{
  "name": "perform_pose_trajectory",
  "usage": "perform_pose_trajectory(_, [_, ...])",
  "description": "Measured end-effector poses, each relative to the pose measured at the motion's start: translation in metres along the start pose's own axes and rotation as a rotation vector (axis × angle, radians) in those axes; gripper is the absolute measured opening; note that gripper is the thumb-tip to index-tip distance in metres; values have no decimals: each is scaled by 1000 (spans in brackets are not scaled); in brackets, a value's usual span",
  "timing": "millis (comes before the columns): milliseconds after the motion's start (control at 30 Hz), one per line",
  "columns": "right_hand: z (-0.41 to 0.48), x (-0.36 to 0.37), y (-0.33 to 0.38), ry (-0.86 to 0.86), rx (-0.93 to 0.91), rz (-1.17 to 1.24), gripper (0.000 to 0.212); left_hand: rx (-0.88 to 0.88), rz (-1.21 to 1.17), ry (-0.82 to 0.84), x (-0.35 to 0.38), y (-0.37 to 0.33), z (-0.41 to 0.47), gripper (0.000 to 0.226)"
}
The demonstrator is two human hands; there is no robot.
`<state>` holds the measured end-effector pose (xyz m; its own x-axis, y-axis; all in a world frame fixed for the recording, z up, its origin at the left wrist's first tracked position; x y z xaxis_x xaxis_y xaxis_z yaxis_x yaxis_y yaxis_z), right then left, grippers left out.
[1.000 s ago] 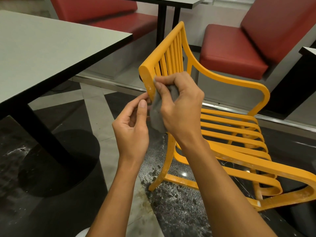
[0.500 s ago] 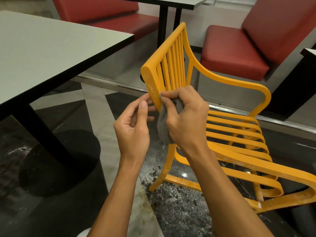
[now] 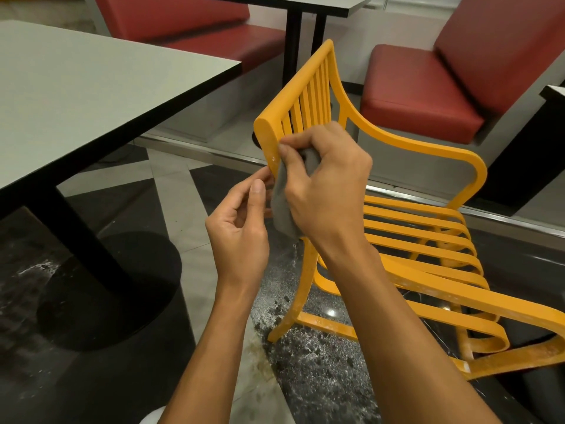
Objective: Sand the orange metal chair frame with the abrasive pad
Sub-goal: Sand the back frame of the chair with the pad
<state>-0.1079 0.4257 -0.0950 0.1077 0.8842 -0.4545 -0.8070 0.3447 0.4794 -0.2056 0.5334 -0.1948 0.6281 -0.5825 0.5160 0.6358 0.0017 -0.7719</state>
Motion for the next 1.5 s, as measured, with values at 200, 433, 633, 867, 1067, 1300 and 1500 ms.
perform_pose_trajectory(200, [8,-1,9,13,-55,-31,5,-10,17,-1,-2,2,2,28])
perform_pose_trajectory(433, [17,0,5,-2,-9,-5,2,-10,2,4,-2,2,1,29])
perform_pose_trajectory(633, [-21,6,-33,115,89,-5,3,-3,52,40,-2,3,2,30])
perform_pose_trajectory(867, [-23,8,-44,203,187,-71,4,-16,49,34,0,4,-1,29])
perform_pose_trajectory(1067, [-10,12,-35,145,155,3,4,-12,34,17,-1,5,-2,28])
perform_pose_trajectory(1300, [-79,-9,-113,288,300,-323,5,-52,37,14,-3,19,-3,28])
perform_pose_trajectory(1500, [-76,-7,-112,320,434,-374,9,-79,56,-4,-4,28,-9,28])
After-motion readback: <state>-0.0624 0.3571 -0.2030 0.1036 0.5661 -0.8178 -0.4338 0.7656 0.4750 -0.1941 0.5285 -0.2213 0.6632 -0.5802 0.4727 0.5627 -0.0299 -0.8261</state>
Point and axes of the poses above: each hand's wrist, its own z-axis towards the middle knuckle, its own x-axis out of the palm, y = z × x, the point moved 10 cm from there along z, towards the middle knuckle, and after that the axes turned 14 degrees about -z, right-handed, at the moved point
